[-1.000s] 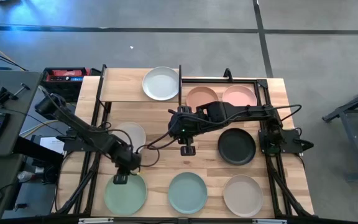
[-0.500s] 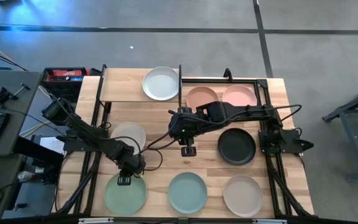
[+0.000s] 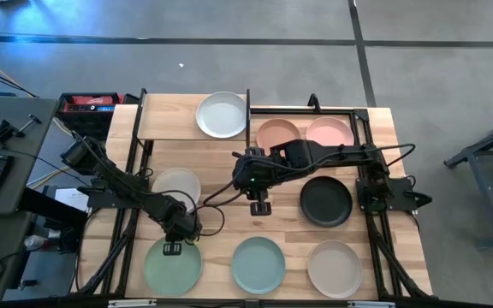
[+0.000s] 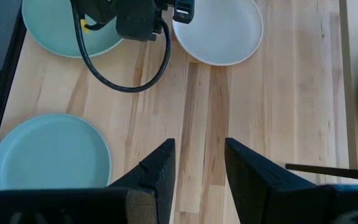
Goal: Place and stack plates onto a shelf
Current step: Stack the green plate on top of the light blue plate on the shelf
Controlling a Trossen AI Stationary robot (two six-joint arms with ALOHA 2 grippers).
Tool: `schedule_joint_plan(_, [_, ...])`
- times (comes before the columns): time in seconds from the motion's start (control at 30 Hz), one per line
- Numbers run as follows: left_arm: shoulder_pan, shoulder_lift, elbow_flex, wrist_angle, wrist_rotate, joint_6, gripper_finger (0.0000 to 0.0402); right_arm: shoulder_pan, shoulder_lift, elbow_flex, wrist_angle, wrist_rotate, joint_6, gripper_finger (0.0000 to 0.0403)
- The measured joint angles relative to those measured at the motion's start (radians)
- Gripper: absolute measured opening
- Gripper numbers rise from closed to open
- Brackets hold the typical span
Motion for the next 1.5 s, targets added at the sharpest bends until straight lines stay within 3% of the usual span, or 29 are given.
schedule_joint_plan(0.17, [0.0,-0.002,0.0,-0.004,0.005,-0.008,0.0007,0.0,0.0,0.0,-0.004,0.0,0.001,0.0114])
schedule_joint_plan(0.6, [0.017,-0.064,0.015,-0.07,0.016,-0.118,0.0002,-0.002,0.0,0.0,-0.01,-0.001,0.234,0.0114])
schedule_joint_plan(1.0, [0.14,-0.209,0.137,-0.269,-0.128,-0.161,0.0001,0.0,0.0,0.0,-0.025,-0.033,0.466,0.0114])
schedule_joint_plan(1.5, [0.353,-0.218,0.262,-0.271,-0.301,-0.25,0.0001,-0.008,0.024,0.0,-0.025,0.061,0.606,0.0114])
